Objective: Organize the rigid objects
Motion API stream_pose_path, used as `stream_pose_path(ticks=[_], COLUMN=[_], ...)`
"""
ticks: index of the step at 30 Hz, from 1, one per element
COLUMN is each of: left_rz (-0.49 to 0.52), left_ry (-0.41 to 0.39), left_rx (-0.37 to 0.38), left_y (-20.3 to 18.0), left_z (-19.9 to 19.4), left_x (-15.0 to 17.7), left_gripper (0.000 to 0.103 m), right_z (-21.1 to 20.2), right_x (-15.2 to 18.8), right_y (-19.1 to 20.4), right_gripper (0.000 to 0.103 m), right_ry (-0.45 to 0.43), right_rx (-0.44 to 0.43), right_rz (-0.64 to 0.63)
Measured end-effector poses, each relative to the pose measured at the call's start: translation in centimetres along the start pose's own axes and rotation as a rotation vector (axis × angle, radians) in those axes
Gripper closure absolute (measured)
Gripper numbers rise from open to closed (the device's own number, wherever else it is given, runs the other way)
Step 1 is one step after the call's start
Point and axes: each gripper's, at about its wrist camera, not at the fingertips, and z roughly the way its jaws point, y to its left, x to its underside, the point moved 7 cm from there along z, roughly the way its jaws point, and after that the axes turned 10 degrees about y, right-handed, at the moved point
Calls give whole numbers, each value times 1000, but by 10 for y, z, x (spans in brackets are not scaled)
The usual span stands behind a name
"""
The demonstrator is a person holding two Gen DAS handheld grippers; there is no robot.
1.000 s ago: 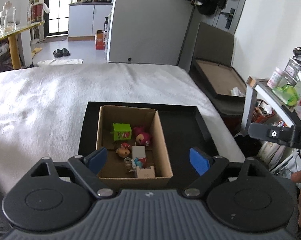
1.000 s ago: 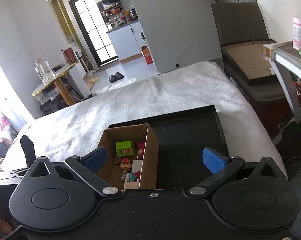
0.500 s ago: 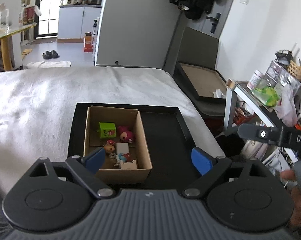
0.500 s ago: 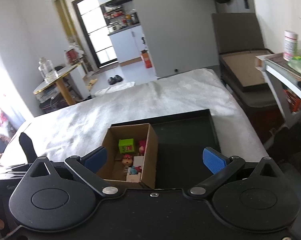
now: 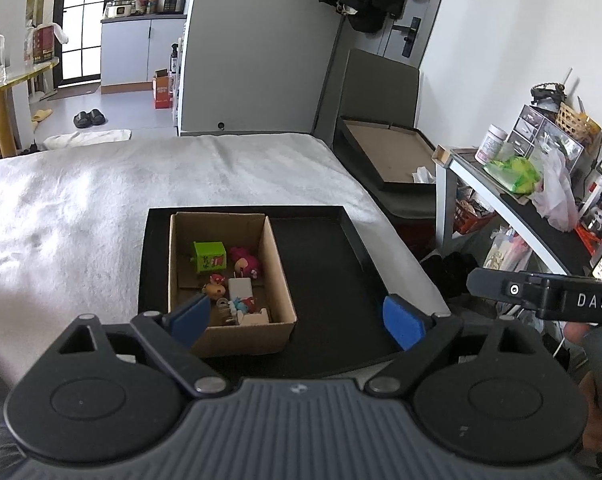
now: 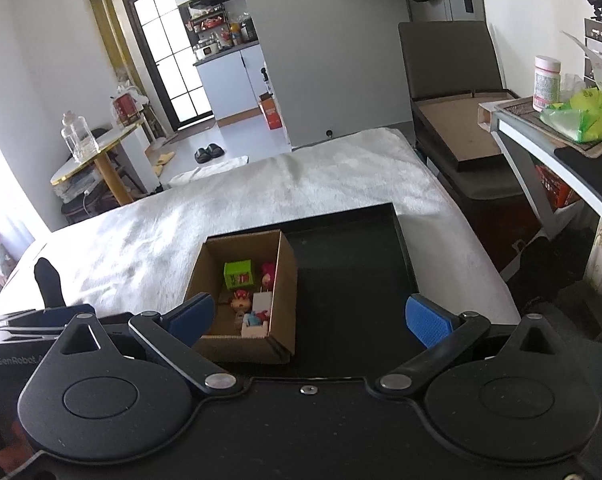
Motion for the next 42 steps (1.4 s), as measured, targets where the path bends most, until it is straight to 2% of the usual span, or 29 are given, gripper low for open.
stream_pose_path(ticks=[18, 42], left_rz=[36, 29], left_ry=[-9, -16], left_rx=[1, -30], left_y=[-3, 4], left_z=[-12, -16], left_x=[9, 12], left_gripper=[9, 7], right_z=[-23, -20], right_x=[16, 25], right_y=[13, 20], right_gripper=[0, 0], right_ry=[-10, 20], right_rx=[7, 23], right_rz=[-29, -44])
